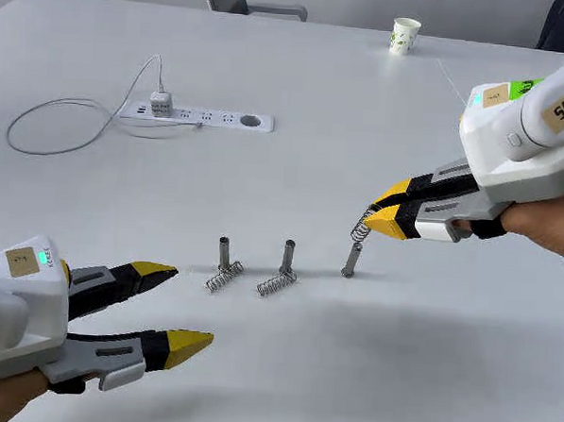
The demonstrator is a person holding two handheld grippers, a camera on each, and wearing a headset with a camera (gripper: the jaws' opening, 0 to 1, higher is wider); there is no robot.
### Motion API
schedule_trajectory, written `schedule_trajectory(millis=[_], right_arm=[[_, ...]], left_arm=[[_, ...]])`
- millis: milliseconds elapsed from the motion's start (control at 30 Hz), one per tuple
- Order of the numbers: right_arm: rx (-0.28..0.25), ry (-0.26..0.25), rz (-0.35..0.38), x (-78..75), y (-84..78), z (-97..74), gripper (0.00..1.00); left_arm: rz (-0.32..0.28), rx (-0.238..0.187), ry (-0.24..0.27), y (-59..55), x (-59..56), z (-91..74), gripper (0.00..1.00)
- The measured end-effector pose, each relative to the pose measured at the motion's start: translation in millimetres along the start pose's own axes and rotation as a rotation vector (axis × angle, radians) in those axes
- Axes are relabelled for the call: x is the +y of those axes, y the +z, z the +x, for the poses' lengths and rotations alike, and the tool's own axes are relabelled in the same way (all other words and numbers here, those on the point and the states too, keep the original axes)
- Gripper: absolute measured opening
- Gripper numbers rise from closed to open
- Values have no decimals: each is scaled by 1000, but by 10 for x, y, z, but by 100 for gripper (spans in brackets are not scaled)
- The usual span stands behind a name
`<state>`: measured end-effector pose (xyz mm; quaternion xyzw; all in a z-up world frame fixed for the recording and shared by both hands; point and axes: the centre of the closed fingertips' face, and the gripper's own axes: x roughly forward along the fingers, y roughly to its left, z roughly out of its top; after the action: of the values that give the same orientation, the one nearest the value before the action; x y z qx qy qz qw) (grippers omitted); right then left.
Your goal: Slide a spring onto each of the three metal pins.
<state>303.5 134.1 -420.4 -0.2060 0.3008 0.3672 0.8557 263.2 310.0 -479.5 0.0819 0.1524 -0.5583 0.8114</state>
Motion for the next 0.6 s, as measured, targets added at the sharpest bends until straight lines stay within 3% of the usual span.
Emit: schedule_trajectory(millis=[300, 600], right_arm=[[27, -43, 36, -164, -156, 155, 11], [58, -47, 61, -221, -282, 284, 11]], left_arm=[[-17, -2, 25, -12, 49, -51, 55], [-24, -2, 31, -17, 54, -62, 55]])
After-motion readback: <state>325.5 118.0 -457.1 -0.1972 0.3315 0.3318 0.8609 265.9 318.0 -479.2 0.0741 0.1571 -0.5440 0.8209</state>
